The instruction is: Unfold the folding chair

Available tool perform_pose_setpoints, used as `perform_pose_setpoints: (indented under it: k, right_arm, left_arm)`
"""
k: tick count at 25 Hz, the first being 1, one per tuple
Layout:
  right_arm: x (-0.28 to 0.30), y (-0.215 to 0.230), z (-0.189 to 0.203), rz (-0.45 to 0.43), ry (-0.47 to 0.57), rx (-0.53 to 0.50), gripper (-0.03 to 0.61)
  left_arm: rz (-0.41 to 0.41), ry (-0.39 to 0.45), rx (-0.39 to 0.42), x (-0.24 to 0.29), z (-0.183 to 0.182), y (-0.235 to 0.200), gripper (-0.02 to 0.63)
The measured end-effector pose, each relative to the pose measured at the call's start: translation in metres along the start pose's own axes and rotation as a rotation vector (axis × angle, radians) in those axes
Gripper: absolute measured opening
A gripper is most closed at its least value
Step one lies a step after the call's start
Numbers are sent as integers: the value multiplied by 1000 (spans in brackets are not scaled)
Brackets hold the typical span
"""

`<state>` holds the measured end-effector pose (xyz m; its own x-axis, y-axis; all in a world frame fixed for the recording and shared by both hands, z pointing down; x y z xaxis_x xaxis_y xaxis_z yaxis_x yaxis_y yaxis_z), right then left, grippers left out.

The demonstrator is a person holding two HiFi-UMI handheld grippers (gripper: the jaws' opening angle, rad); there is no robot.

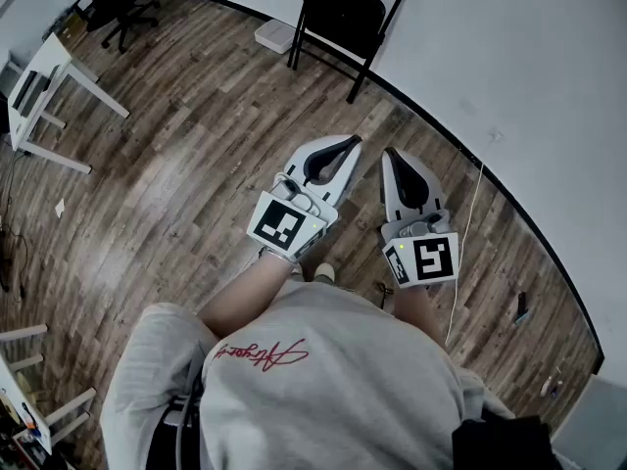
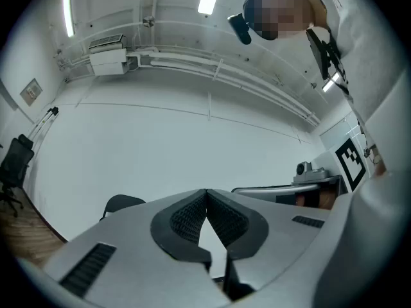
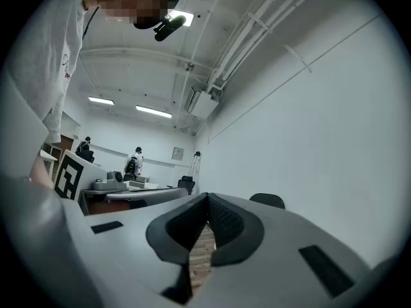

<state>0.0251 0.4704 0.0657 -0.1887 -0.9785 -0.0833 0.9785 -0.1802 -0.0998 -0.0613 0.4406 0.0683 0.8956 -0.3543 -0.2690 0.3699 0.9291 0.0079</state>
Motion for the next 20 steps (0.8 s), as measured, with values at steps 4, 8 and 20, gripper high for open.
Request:
perform_pose_setpoints:
  k: [4,8,20]
  right_arm:
    - [1,0,1,0,2,0,17]
    - [1,3,0,1,4,2,17]
    - [4,12,8,27,24,67,17]
  left_arm:
    - [3,5,1,0,1,-1,12]
    - [3,2,2,3,1,-1,12]
    - [5,-10,-21,4,12,-6,11]
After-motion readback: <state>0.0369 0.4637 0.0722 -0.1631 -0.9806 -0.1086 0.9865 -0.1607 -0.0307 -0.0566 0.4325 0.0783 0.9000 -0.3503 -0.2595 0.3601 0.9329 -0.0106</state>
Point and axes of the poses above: the fingertips, and each gripper's own axes: x forward along the fingers, y to its right, z out of its underside, the point moved 4 cm from there along -x, backward along the fingers, and after that the axes turned 13 degrees about z, right-handed, at the moved point
